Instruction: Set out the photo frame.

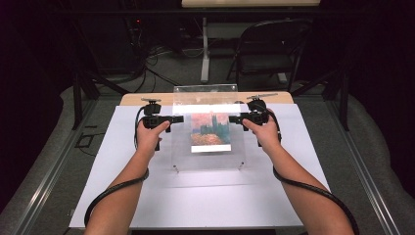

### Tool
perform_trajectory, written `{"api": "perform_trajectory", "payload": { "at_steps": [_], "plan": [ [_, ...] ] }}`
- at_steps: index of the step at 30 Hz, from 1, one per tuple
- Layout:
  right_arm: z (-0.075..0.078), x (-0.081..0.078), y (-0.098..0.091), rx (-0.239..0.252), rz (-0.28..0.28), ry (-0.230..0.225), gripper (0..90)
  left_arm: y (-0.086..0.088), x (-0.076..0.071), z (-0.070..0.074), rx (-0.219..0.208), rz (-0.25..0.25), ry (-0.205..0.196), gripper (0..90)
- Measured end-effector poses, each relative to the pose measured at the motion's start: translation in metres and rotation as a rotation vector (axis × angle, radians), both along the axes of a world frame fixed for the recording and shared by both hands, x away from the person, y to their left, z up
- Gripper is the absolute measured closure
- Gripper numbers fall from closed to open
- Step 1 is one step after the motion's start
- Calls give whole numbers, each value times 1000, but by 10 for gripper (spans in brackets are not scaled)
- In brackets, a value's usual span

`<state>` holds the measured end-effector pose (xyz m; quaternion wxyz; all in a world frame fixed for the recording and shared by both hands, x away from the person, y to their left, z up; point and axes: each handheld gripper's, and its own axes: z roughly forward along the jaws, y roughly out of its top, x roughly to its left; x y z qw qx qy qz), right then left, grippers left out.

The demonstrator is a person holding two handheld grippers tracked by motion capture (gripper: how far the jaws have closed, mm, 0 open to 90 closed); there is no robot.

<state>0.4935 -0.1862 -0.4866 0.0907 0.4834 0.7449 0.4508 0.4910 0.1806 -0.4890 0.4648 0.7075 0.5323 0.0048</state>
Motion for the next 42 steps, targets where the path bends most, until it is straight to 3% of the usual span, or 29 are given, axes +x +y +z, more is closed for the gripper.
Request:
{"api": "perform_trajectory", "payload": {
  "at_steps": [12,20,28,42],
  "plan": [
    [23,-20,-1,-29,12,-52,463,7,-20,22,1,-27,-40,562],
    [36,-33,-2,-18,16,-69,488,10,-33,35,27,-56,-62,591],
    [45,-46,-4,-6,19,-94,509,12,-46,44,26,-70,-81,620],
    [58,-70,-7,-14,34,-123,529,10,-70,56,34,-52,-111,650]
  ]
}}
